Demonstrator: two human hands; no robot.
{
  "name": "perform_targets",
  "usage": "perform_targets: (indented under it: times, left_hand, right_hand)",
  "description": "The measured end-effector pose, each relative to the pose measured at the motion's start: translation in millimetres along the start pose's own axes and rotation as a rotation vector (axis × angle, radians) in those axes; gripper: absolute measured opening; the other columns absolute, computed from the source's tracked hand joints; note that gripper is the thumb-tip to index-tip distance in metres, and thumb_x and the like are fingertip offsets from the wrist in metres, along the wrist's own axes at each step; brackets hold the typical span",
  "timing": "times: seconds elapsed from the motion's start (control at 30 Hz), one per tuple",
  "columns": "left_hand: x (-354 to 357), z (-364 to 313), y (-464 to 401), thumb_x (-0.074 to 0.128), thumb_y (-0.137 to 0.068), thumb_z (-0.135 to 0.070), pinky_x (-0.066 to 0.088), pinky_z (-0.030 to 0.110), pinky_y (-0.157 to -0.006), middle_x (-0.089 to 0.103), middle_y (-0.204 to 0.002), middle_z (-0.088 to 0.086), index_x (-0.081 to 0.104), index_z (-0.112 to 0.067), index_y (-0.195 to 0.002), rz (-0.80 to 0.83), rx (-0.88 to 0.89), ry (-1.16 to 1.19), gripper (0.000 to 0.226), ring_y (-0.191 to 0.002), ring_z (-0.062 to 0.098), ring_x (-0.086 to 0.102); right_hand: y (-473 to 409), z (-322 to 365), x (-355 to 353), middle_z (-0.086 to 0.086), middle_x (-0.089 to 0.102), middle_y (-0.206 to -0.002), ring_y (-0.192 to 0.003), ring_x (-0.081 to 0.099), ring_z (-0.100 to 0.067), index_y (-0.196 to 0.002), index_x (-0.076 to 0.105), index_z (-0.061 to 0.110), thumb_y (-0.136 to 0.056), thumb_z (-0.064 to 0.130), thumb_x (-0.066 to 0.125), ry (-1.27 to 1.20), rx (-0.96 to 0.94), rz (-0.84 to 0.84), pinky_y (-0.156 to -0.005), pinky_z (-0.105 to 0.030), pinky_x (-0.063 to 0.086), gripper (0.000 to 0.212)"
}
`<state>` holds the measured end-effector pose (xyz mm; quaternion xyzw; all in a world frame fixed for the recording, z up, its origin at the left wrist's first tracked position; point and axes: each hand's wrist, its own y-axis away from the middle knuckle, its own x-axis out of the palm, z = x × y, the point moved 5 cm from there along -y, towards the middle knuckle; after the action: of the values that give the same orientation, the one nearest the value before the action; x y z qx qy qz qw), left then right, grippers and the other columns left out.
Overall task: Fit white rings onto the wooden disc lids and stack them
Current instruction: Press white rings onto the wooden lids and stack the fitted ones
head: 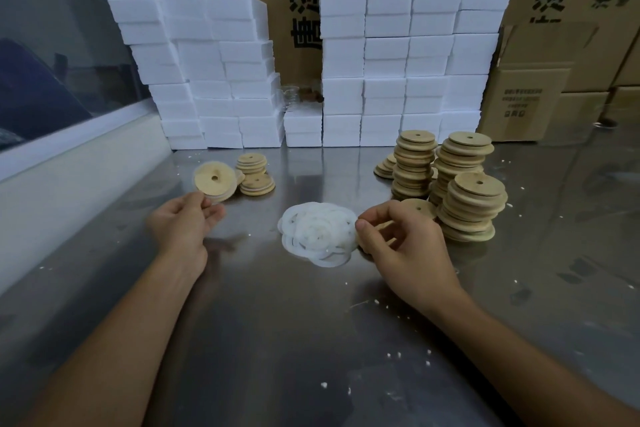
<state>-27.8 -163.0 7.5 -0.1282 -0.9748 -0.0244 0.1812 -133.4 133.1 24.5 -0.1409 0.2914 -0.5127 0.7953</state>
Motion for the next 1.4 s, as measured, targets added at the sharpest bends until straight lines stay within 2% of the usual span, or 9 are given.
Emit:
perform_targets:
  times: [0.27,0.47,0.6,0.73,0.87,0.97,1.07,1.17,1.4]
  left_hand:
    - [16.2,7.9,-34.1,0.056,-0.094,-0.006,0.052,0.015,-0.051,0.061,-0.072,0.007,0.056,-0.006,-0.073,0.015,-0.055,-0.009,0.021,-0.047,0.007,0.065]
    - [26.4,10.3,-47.5,0.054,-0.096,-0.004,0.053,0.015,-0.048,0.067,-0.081,0.009,0.061,-0.001,-0.098,0.155,-0.059,-0.161,0.007,-0.046,0.008,0.065]
    - [26.1,13.3,-48.1,0.056,-0.097,-0.009,0.051,0.02,-0.04,0.069,-0.078,0.006,0.065,-0.007,-0.089,0.221,-0.023,-0.324,0.013,-0.037,0.009,0.058]
    - [25.0,15.1,-45.2,0.058,-0.094,-0.008,0.051,0.02,-0.046,0.068,-0.075,0.003,0.068,-0.006,-0.093,0.2,0.094,-0.446,0.01,-0.035,0.004,0.053]
    - [27.5,18.2,-33.5,0.06,-0.092,-0.008,0.044,0.014,-0.04,0.065,-0.065,0.002,0.069,-0.011,-0.079,0.242,0.185,-0.565,0.016,-0.035,0.002,0.049]
    - [27.5,18.2,-22.7,0.064,-0.089,-0.011,0.047,0.02,-0.053,0.067,-0.063,-0.002,0.07,-0.019,-0.073,0.29,0.243,-0.63,0.019,-0.045,0.004,0.055]
    - [28.3,15.9,-8.7,0.069,-0.085,-0.013,0.051,0.025,-0.068,0.07,-0.068,-0.005,0.07,-0.026,-0.07,0.365,0.31,-0.72,0.02,-0.063,0.011,0.065]
    - [31.0,13.5,10.2,0.072,-0.083,-0.016,0.049,0.023,-0.068,0.07,-0.074,-0.005,0.069,-0.031,-0.071,0.468,0.372,-0.781,0.019,-0.072,0.013,0.066]
    - [35.6,-0.5,68.0,0.074,-0.08,-0.039,0.044,0.023,-0.06,0.057,-0.072,-0.01,0.068,-0.032,-0.089,0.66,0.697,-0.902,0.013,-0.066,0.009,0.053]
  right_hand:
    - [-0.4,3.4,-1.5,0.01,0.069,-0.074,-0.066,0.069,-0.014,-0.084,0.068,0.025,-0.091,0.02,0.07,0.008,-0.019,-0.011,-0.059,-0.038,0.059,0.009]
    - [-0.9,2.8,0.2,0.008,0.069,-0.073,-0.066,0.068,-0.013,-0.084,0.068,0.023,-0.091,0.019,0.07,0.014,-0.01,0.013,-0.058,-0.032,0.059,0.008]
    - [-0.8,1.9,-0.7,0.008,0.07,-0.073,-0.065,0.068,-0.012,-0.084,0.068,0.024,-0.091,0.019,0.07,0.021,-0.01,0.015,-0.056,-0.025,0.056,0.009]
    - [-1.7,2.8,-2.7,0.013,0.069,-0.073,-0.065,0.069,-0.011,-0.083,0.068,0.025,-0.091,0.019,0.07,0.04,-0.022,-0.004,-0.056,-0.027,0.057,0.011]
    - [-2.4,6.6,-5.3,0.012,0.067,-0.072,-0.063,0.066,-0.008,-0.083,0.068,0.024,-0.09,0.018,0.07,0.1,-0.056,-0.05,-0.054,-0.025,0.055,0.009]
    - [-4.2,3.4,-11.1,0.012,0.067,-0.089,-0.068,0.062,-0.009,-0.093,0.068,0.021,-0.089,0.022,0.068,0.238,-0.039,-0.102,-0.063,-0.035,0.053,0.005]
    - [-6.6,-7.8,-14.1,0.007,0.062,-0.123,-0.099,0.061,-0.015,-0.121,0.06,0.026,-0.089,0.032,0.065,0.447,0.077,-0.037,-0.079,-0.036,0.049,0.033]
    - [-8.6,-15.5,-15.8,0.006,0.049,-0.144,-0.117,0.058,-0.025,-0.14,0.045,0.031,-0.09,0.041,0.061,0.636,0.178,0.044,-0.086,-0.04,0.049,0.053]
    - [-13.3,-22.5,-18.5,0.006,0.047,-0.144,-0.116,0.059,-0.027,-0.139,0.05,0.028,-0.091,0.05,0.057,0.719,0.196,0.085,-0.084,-0.039,0.049,0.053]
